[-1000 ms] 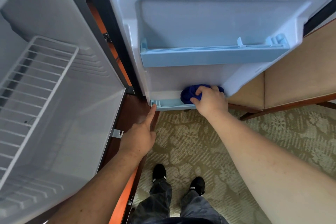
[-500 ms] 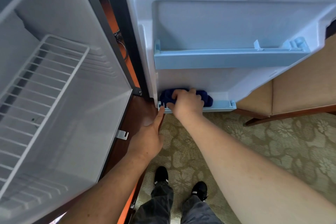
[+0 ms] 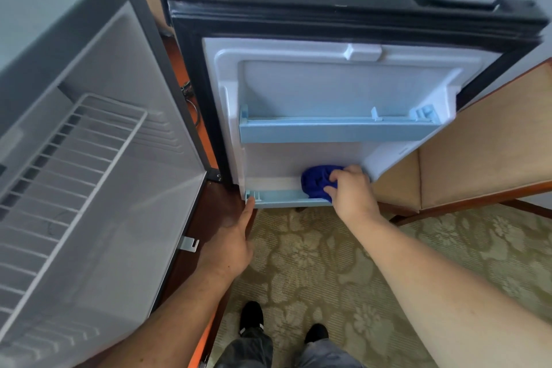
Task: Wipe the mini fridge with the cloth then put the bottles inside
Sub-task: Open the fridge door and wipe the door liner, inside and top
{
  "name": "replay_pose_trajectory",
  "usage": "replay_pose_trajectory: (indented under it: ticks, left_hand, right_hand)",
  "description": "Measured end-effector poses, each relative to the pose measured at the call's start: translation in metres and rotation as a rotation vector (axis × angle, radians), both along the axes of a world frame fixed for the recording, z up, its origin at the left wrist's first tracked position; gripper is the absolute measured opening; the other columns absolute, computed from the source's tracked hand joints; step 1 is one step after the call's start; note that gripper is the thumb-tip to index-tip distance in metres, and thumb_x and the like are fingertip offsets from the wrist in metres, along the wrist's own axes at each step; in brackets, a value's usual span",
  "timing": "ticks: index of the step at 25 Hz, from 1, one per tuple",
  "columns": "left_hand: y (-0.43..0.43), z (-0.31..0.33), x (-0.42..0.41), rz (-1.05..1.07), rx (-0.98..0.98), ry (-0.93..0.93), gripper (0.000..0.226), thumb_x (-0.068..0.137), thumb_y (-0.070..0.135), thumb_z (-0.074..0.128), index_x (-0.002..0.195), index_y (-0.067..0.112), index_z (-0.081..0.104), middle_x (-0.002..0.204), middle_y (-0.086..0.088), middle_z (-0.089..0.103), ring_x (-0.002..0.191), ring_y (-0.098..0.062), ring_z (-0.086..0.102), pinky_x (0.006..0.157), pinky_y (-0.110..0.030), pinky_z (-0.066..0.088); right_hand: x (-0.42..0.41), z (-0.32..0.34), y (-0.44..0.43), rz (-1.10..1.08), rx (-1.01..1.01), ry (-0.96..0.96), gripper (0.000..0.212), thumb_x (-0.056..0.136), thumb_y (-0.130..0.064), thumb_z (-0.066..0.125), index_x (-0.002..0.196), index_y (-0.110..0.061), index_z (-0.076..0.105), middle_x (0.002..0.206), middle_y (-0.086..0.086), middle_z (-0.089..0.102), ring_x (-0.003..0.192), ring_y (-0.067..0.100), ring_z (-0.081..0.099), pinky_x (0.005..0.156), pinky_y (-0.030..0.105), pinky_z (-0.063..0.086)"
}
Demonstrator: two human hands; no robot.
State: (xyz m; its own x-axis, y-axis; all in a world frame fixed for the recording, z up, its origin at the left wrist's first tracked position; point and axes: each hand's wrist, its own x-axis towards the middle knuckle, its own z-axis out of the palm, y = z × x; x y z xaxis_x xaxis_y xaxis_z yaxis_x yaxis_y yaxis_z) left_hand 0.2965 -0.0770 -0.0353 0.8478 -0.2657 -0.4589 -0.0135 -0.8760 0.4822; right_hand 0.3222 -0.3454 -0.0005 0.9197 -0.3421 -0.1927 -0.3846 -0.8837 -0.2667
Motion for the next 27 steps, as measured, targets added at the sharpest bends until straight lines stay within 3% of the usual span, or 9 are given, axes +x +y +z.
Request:
replay_pose_trajectory:
  ticks: [3,7,11,13,16,20,22,24,27]
  left_hand:
    - [-0.001,-0.004,0.002,0.005,-0.027,0.025,0.091,0.097,0.028,0.053,0.150,0.062,-0.013,0.073,0.003,0.061,0.057,-0.011,0.060,0.051,-0.029,0.048]
    - [-0.009,-0.006,0.004,0.143,-0.130,0.102,0.081,0.095,0.028,0.053,0.154,0.059,0.007,0.077,0.004,0.071,0.066,-0.014,0.069,0.074,-0.036,0.061]
    - [-0.028,0.014,-0.029,0.462,-0.431,0.187,0.071,0.096,0.025,0.052,0.155,0.051,0.023,0.079,0.005,0.077,0.063,-0.006,0.070,0.064,-0.021,0.056]
    - [-0.034,0.028,-0.049,0.662,-0.607,0.215,0.058,0.101,0.034,0.053,0.154,0.048,0.032,0.091,0.006,0.078,0.072,-0.004,0.072,0.069,-0.025,0.058]
    - [-0.029,0.051,-0.072,0.857,-0.819,0.216,0.040,0.104,0.050,0.048,0.143,0.052,0.041,0.111,0.009,0.074,0.094,-0.006,0.074,0.084,-0.034,0.060]
    - [0.005,0.068,-0.095,0.936,-0.883,0.159,0.021,0.106,0.045,0.046,0.124,0.044,0.058,0.107,0.010,0.077,0.103,-0.011,0.073,0.095,-0.042,0.056]
    - [0.026,0.063,-0.100,1.020,-0.916,0.139,0.019,0.107,0.042,0.045,0.116,0.037,0.062,0.099,0.012,0.078,0.094,-0.007,0.074,0.088,-0.039,0.058]
    - [0.049,0.054,-0.101,1.098,-0.886,0.118,0.018,0.108,0.039,0.044,0.111,0.033,0.061,0.094,0.009,0.079,0.082,-0.001,0.074,0.072,-0.028,0.060]
    - [0.082,0.040,-0.101,1.115,-0.769,0.060,0.020,0.106,0.021,0.049,0.119,0.034,0.056,0.100,0.009,0.071,0.075,0.006,0.070,0.057,-0.011,0.052]
  right_hand:
    - [-0.011,0.009,0.001,-0.032,0.138,-0.172,0.025,0.091,-0.023,0.072,0.112,-0.009,0.071,0.123,0.011,0.056,0.111,0.029,0.055,0.100,0.031,0.044]
    - [-0.012,0.025,0.006,-0.026,0.341,-0.338,0.021,0.088,-0.028,0.076,0.104,-0.014,0.074,0.112,0.003,0.062,0.102,0.017,0.057,0.086,0.016,0.033]
    - [-0.023,0.034,0.023,0.052,0.589,-0.297,0.016,0.089,-0.035,0.072,0.100,-0.025,0.074,0.101,-0.003,0.067,0.094,0.013,0.062,0.083,0.026,0.046]
    - [-0.033,0.035,0.040,0.065,0.711,-0.246,0.015,0.088,-0.038,0.073,0.099,-0.027,0.075,0.099,-0.003,0.070,0.092,0.014,0.065,0.085,0.032,0.053]
    - [-0.043,0.035,0.075,0.129,0.816,-0.221,0.013,0.087,-0.038,0.074,0.095,-0.028,0.074,0.094,-0.009,0.073,0.088,0.007,0.067,0.079,0.027,0.052]
    - [-0.051,0.039,0.136,0.292,0.928,-0.164,0.008,0.086,-0.034,0.075,0.090,-0.027,0.073,0.093,-0.009,0.072,0.085,0.004,0.067,0.077,0.024,0.051]
    - [-0.054,0.033,0.167,0.392,0.866,-0.178,0.008,0.085,-0.031,0.077,0.089,-0.025,0.074,0.092,-0.011,0.069,0.086,0.003,0.065,0.076,0.020,0.046]
    - [-0.054,0.024,0.198,0.468,0.747,-0.201,0.014,0.084,-0.029,0.078,0.094,-0.019,0.076,0.099,-0.005,0.066,0.093,0.007,0.061,0.080,0.014,0.038]
    - [-0.044,0.009,0.242,0.544,0.626,-0.195,0.016,0.085,-0.024,0.078,0.098,-0.016,0.074,0.111,0.003,0.063,0.104,0.013,0.058,0.086,0.009,0.030]
